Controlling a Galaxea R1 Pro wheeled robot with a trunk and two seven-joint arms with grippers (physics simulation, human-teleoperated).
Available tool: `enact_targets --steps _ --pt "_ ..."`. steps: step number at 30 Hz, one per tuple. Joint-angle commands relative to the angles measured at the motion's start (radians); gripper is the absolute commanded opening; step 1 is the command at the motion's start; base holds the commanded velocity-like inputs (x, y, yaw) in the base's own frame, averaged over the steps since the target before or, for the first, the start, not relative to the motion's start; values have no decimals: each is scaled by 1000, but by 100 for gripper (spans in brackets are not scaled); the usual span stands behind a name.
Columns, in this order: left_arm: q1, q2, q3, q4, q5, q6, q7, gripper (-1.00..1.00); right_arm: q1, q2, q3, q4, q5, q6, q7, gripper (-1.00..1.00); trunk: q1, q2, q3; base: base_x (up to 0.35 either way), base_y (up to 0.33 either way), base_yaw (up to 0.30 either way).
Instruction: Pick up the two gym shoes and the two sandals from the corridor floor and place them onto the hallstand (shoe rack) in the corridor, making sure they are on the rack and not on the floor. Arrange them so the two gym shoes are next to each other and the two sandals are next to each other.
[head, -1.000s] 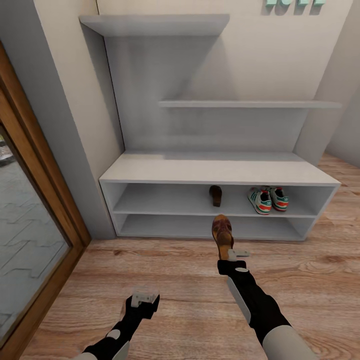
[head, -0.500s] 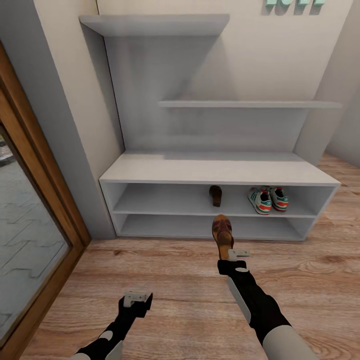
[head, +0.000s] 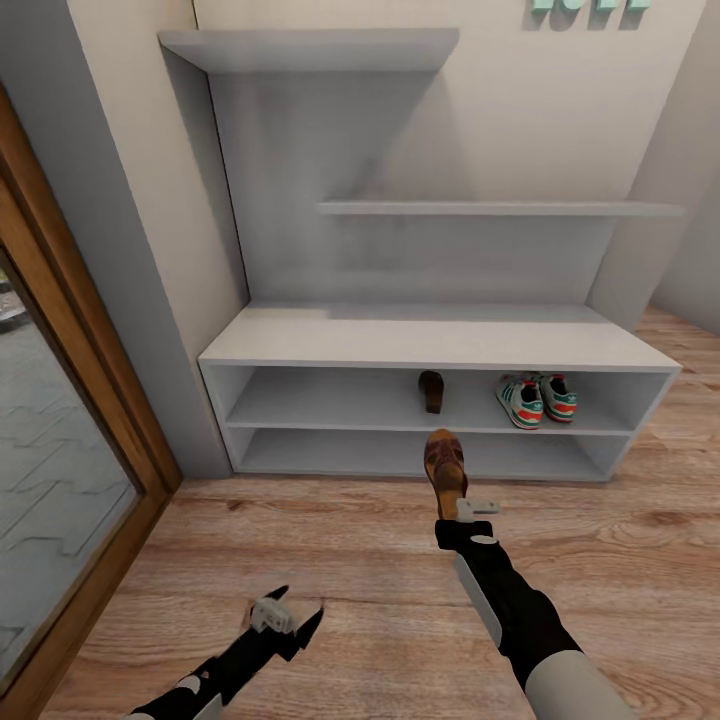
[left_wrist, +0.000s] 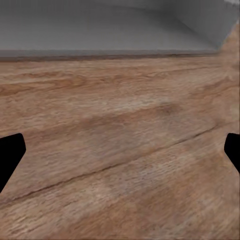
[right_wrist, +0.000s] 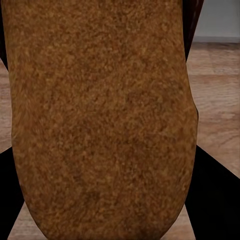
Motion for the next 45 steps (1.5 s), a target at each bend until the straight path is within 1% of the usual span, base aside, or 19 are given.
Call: enact_targets --steps 1,2,5,9,15,20,40,45 --pt "-1 8 -9 1 11 -4 -32 100 -1 -1 3 -1 -10 3 -10 -100 0 0 -1 0 0 0" --pt "-1 21 -8 1 11 -6 -79 100 -1 -1 3 -1 -10 3 -10 -100 0 0 -1 0 0 0" --pt "-1 39 -7 1 13 -7 -139 100 -1 -1 3 -1 -10 3 -10 -100 0 0 -1 0 0 0" --pt "-1 48 -8 0 15 -9 -172 100 -1 -1 3 -1 -10 3 -10 -100 0 0 -1 0 0 0" --pt "-1 50 -8 3 17 -8 -182 100 -1 -1 3 -1 -10 3 -8 -100 0 0 -1 30 4 0" --pt "-1 50 -8 3 18 -7 -180 100 -1 -1 3 -1 -10 3 -9 -100 0 0 -1 248 84 0" --pt "-1 47 -10 4 17 -5 -178 100 -1 -1 3 -1 -9 3 -9 -100 0 0 -1 275 229 0" --pt "-1 46 -10 4 17 -4 -177 100 -1 -1 3 -2 -9 3 -9 -100 0 0 -1 275 126 0"
